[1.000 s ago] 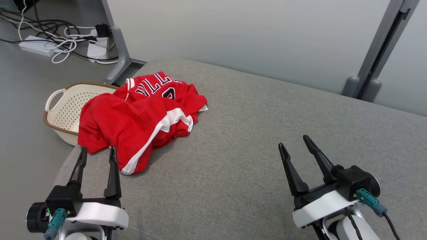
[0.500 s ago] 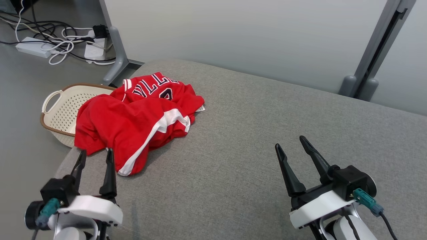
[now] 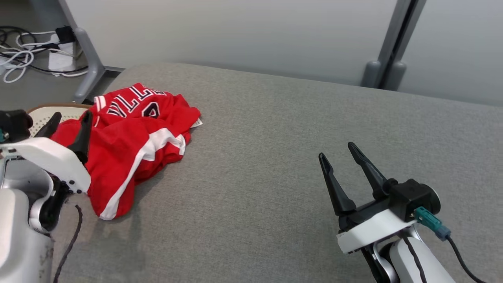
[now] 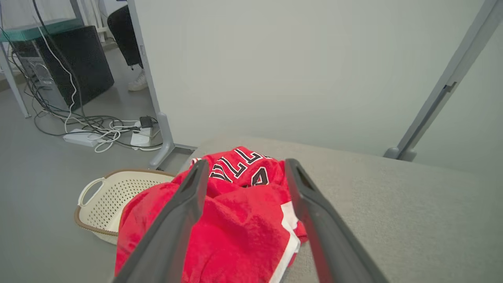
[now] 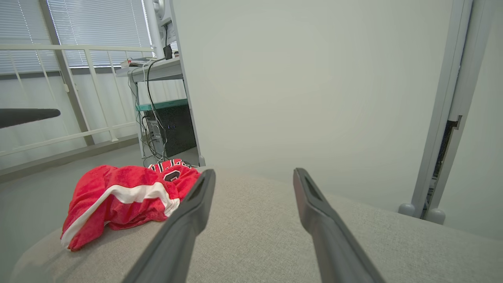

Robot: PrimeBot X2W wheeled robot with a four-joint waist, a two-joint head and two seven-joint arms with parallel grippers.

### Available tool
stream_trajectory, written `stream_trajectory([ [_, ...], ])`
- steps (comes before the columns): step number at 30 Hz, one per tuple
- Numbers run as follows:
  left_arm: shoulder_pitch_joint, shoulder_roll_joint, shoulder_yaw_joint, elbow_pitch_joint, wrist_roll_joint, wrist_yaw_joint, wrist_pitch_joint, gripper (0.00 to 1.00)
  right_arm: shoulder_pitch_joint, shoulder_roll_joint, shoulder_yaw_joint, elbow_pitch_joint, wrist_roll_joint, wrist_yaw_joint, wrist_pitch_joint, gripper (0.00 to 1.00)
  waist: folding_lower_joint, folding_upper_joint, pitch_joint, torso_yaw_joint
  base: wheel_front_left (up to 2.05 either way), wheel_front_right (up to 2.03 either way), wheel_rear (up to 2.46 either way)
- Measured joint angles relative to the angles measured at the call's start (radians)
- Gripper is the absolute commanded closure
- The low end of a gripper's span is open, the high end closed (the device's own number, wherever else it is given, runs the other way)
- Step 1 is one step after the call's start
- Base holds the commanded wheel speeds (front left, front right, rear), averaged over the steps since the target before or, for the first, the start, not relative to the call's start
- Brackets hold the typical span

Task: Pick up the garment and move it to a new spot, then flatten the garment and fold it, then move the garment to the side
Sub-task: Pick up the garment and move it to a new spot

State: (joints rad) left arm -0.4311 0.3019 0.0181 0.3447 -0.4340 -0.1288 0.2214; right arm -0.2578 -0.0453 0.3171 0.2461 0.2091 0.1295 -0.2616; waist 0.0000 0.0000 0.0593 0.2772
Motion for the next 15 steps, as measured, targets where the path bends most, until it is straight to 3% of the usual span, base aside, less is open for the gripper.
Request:
stream_trajectory([
  [6, -0.129, 0.088, -0.072, 0.136, -0.177, -0.001, 0.252, 0.0, -0.035, -0.001, 0.014, -0.005, -0.006, 0.0, 0.0, 0.0, 0.0, 0.0, 0.047, -0.064, 0.0, 0.0, 0.0],
  [15, -0.239, 0.174, -0.124, 0.332, -0.281, -0.001, 0.388, 0.0, -0.081, -0.005, 0.028, -0.012, -0.012, 0.0, 0.0, 0.0, 0.0, 0.0, 0.115, -0.155, 0.0, 0.0, 0.0],
])
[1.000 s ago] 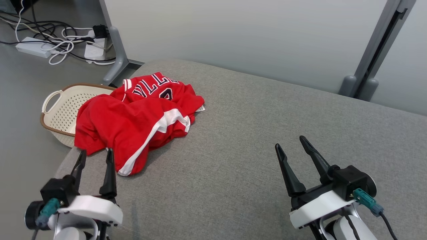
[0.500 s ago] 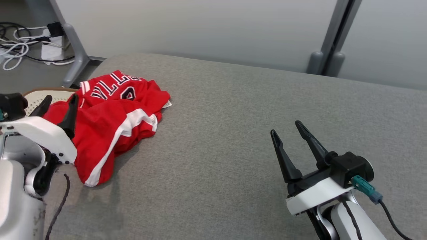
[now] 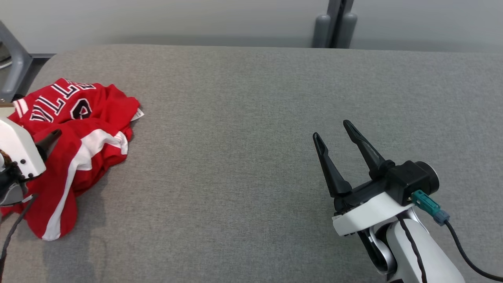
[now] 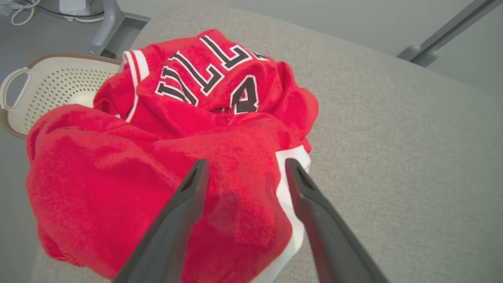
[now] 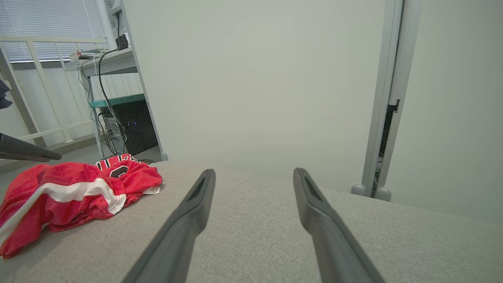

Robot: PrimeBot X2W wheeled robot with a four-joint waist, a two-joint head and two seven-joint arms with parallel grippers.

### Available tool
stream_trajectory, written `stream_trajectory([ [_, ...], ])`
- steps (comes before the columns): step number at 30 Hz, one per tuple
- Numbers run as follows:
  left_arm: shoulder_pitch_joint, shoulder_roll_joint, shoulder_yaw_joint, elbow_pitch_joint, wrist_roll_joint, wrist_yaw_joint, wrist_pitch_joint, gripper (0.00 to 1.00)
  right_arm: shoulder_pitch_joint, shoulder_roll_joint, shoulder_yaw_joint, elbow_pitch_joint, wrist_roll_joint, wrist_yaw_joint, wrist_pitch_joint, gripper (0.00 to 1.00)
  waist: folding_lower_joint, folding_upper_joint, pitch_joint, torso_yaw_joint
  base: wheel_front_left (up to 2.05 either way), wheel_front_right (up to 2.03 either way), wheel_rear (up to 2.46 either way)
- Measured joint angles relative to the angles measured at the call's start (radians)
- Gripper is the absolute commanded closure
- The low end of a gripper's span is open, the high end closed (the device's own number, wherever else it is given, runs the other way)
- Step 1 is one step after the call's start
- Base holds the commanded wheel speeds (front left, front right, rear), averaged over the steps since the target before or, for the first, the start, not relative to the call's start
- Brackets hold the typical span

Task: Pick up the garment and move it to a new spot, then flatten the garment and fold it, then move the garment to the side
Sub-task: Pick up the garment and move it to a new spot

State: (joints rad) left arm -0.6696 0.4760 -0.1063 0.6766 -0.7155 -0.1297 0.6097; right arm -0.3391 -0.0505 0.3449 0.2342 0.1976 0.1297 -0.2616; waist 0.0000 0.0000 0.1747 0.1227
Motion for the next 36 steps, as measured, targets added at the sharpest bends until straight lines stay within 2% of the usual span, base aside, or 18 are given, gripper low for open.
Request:
stream_trajectory([
  [5, -0.026, 0.038, -0.03, 0.11, -0.007, 0.0, 0.021, 0.0, -0.019, -0.003, 0.002, -0.004, 0.0, 0.0, 0.0, 0.0, 0.0, 0.0, 0.036, -0.052, 0.0, 0.0, 0.0],
  [9, -0.026, 0.043, -0.048, 0.197, -0.017, 0.0, 0.036, 0.0, -0.022, -0.003, 0.007, -0.005, 0.001, 0.0, 0.0, 0.0, 0.0, 0.0, 0.058, -0.088, 0.0, 0.0, 0.0],
  [10, -0.026, 0.043, -0.053, 0.21, -0.025, 0.0, 0.042, 0.48, -0.023, -0.003, 0.006, -0.005, 0.002, 0.0, 0.0, 0.0, 0.0, 0.0, 0.062, -0.094, 0.0, 0.0, 0.0],
  [11, -0.026, 0.044, -0.069, 0.218, -0.041, 0.0, 0.051, 0.82, -0.023, -0.003, 0.005, -0.005, 0.002, 0.0, 0.0, 0.0, 0.0, 0.0, 0.068, -0.105, 0.0, 0.0, 0.0],
  [12, -0.026, 0.047, -0.08, 0.218, -0.042, 0.0, 0.045, 1.0, -0.023, -0.003, 0.005, -0.005, 0.002, 0.0, 0.0, 0.0, 0.0, 0.0, 0.068, -0.108, 0.0, 0.0, 0.0],
  [21, -0.012, 0.078, -0.159, 0.168, -0.117, 0.0, -0.003, 1.0, -0.004, -0.002, 0.005, 0.005, 0.012, 0.0, 0.0, 0.0, 0.0, 0.0, 0.015, -0.108, 0.0, 0.0, 0.0],
  [32, -0.017, 0.17, -0.281, -0.043, -0.179, 0.0, -0.023, 1.0, 0.043, 0.001, -0.007, 0.01, 0.048, 0.0, 0.0, 0.0, 0.0, 0.0, -0.086, -0.11, 0.0, 0.0, 0.0],
  [36, -0.036, 0.184, -0.318, -0.138, -0.202, 0.0, -0.03, 1.0, 0.051, 0.002, -0.008, 0.009, 0.061, 0.0, 0.0, 0.0, 0.0, 0.0001, -0.111, -0.129, 0.0, 0.0, 0.0],
])
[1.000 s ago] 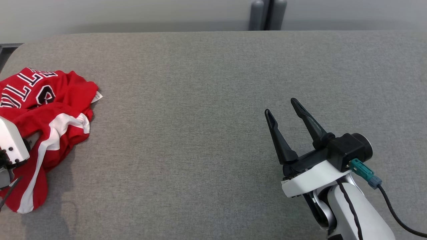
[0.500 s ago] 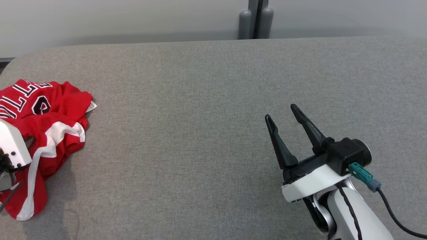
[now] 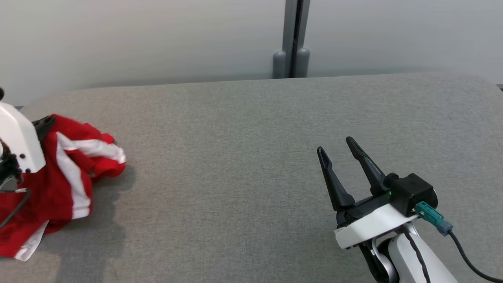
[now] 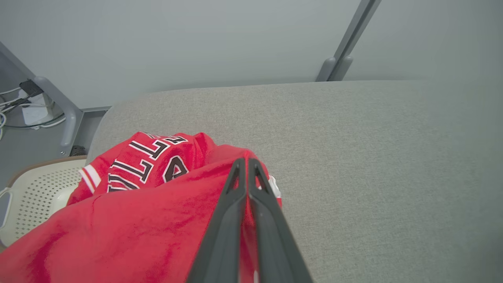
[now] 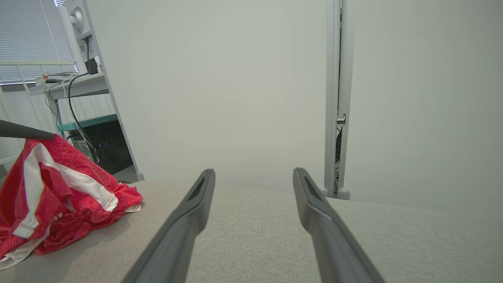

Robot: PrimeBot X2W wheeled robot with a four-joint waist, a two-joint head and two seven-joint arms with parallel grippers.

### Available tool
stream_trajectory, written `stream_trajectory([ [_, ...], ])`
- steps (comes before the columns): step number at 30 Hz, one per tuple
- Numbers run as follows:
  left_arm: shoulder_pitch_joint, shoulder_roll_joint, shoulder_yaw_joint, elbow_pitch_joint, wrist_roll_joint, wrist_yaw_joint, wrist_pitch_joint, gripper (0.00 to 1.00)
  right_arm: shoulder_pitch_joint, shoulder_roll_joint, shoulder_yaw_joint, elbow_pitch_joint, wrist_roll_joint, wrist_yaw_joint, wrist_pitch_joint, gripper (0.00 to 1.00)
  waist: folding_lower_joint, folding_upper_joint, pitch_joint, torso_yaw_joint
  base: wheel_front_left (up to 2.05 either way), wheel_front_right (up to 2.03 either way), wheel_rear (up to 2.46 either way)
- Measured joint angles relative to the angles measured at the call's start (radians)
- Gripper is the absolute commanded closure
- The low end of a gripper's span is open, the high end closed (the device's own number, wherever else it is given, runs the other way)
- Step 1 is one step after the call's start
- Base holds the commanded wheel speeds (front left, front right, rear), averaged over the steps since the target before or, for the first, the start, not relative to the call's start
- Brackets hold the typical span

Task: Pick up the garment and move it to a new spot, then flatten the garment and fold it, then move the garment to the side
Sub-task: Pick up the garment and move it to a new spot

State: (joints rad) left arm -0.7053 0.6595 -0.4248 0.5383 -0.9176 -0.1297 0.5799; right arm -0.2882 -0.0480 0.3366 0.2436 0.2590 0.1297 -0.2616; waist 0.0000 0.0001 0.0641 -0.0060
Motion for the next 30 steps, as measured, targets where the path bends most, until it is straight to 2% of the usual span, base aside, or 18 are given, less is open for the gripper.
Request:
stream_trajectory([
  [8, -0.025, 0.009, -0.077, -0.183, -0.036, 0.0, -0.027, 1.0, 0.01, 0.0, -0.001, -0.002, 0.013, 0.0, 0.0, 0.0, 0.0, 0.0, -0.034, -0.069, 0.0, 0.0, 0.0],
  [18, -0.064, -0.045, -0.135, -0.377, -0.066, 0.0, -0.096, 1.0, 0.011, 0.0, -0.011, -0.015, 0.013, 0.0, 0.0, 0.0, 0.0, 0.0, -0.05, -0.202, 0.0, 0.0, 0.0],
  [25, -0.043, -0.119, -0.191, -0.406, -0.042, 0.0, -0.163, 1.0, 0.011, 0.0, -0.016, -0.021, 0.014, 0.0, 0.0, 0.0, 0.0, 0.0, -0.032, -0.293, 0.0, 0.0, 0.0],
  [30, 0.031, -0.191, -0.254, -0.309, 0.026, 0.0, -0.281, 1.0, 0.009, 0.0, -0.012, -0.029, 0.016, 0.0, 0.0, 0.0, 0.0, -0.0001, 0.005, -0.327, 0.0, 0.0, 0.0],
])
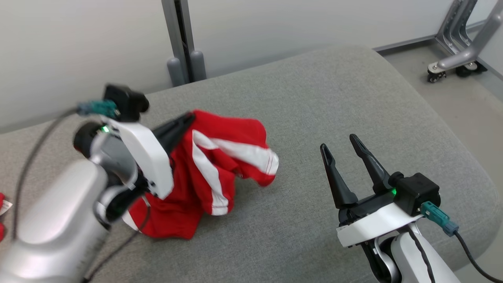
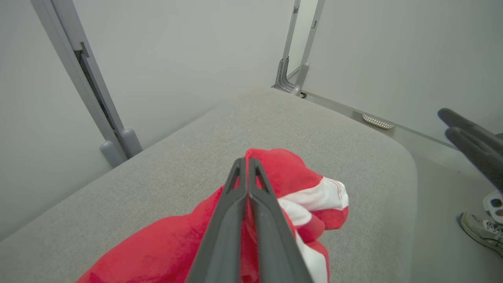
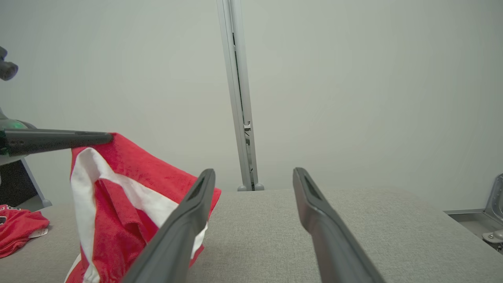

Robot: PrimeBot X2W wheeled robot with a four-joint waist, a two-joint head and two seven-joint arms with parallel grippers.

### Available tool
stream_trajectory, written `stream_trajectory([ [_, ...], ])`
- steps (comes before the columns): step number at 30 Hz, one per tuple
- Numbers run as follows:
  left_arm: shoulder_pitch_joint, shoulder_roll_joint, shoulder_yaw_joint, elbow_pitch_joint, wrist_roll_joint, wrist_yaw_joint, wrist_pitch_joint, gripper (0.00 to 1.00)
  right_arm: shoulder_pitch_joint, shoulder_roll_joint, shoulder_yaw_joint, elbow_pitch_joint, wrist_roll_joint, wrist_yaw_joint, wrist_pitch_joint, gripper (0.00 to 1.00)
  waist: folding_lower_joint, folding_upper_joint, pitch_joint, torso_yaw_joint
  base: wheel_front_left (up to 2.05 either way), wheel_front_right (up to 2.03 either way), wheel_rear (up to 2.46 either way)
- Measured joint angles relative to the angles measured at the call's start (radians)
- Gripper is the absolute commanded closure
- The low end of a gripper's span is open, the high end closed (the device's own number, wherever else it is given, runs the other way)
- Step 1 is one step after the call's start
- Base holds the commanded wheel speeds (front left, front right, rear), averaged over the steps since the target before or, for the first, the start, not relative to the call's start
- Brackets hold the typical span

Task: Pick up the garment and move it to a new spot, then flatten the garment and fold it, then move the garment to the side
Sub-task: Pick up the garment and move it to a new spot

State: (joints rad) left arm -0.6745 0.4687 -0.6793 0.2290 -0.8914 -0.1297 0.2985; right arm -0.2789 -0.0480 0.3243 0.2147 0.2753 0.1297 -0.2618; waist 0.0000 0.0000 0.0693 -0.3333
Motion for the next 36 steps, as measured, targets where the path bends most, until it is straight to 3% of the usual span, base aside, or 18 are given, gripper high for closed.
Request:
stream_trajectory([
  [6, 0.049, -0.128, -0.06, 0.226, 0.055, 0.0, -0.179, 1.0, -0.011, 0.0, -0.001, 0.001, 0.0, 0.0, 0.0, 0.0, 0.0, 0.0, 0.033, -0.001, 0.0, 0.0, 0.0],
  [7, 0.049, -0.145, -0.07, 0.259, 0.06, 0.0, -0.204, 0.9, -0.014, -0.001, -0.002, 0.002, -0.001, 0.0, 0.0, 0.0, 0.0, 0.0, 0.035, 0.004, 0.0, 0.0, 0.0],
  [8, 0.049, -0.158, -0.084, 0.289, 0.065, 0.0, -0.221, 0.51, -0.017, 0.0, 0.0, 0.003, -0.001, 0.0, 0.0, 0.0, 0.0, 0.0, 0.036, 0.009, 0.0, 0.0, 0.0],
  [9, 0.048, -0.169, -0.096, 0.315, 0.067, 0.0, -0.244, 0.0, -0.019, 0.0, 0.001, 0.004, -0.002, 0.0, 0.0, 0.0, 0.0, 0.0, 0.037, 0.015, 0.0, 0.0, 0.0],
  [13, 0.024, -0.193, -0.132, 0.354, 0.059, 0.0, -0.317, 0.0, -0.019, 0.001, -0.004, 0.006, 0.001, 0.0, 0.0, 0.0, 0.0, 0.0, 0.033, 0.044, 0.0, 0.0, 0.0],
  [17, 0.005, -0.18, -0.146, 0.34, 0.04, 0.0, -0.379, 0.0, -0.018, 0.0, -0.016, 0.015, 0.021, 0.0, 0.0, 0.0, 0.0, 0.0, 0.026, 0.07, 0.0, 0.0, 0.0],
  [23, 0.014, -0.11, -0.105, 0.286, 0.038, 0.003, -0.519, 0.0, -0.009, 0.001, -0.035, 0.013, 0.034, 0.0, 0.0, 0.0, 0.0, 0.0, 0.004, 0.119, 0.0, 0.0, 0.0],
  [29, 0.128, -0.042, 0.03, 0.172, 0.082, 0.123, -0.559, 0.0, 0.021, 0.001, -0.059, -0.007, 0.065, 0.0, 0.0, 0.0, 0.0, 0.0, -0.011, 0.168, 0.0, 0.0, 0.0],
  [32, 0.224, -0.038, 0.145, 0.057, 0.139, 0.188, -0.56, 0.0, 0.046, 0.0, -0.089, -0.007, 0.047, 0.0, 0.0, 0.0, 0.0, 0.0, -0.017, 0.192, 0.0, 0.0, 0.0],
  [36, 0.388, -0.064, 0.288, -0.045, 0.168, 0.23, -0.56, 0.0, 0.068, 0.0, -0.115, -0.008, 0.018, 0.0, 0.0, 0.0, 0.0, 0.0, -0.023, 0.216, 0.0, 0.0, 0.0],
])
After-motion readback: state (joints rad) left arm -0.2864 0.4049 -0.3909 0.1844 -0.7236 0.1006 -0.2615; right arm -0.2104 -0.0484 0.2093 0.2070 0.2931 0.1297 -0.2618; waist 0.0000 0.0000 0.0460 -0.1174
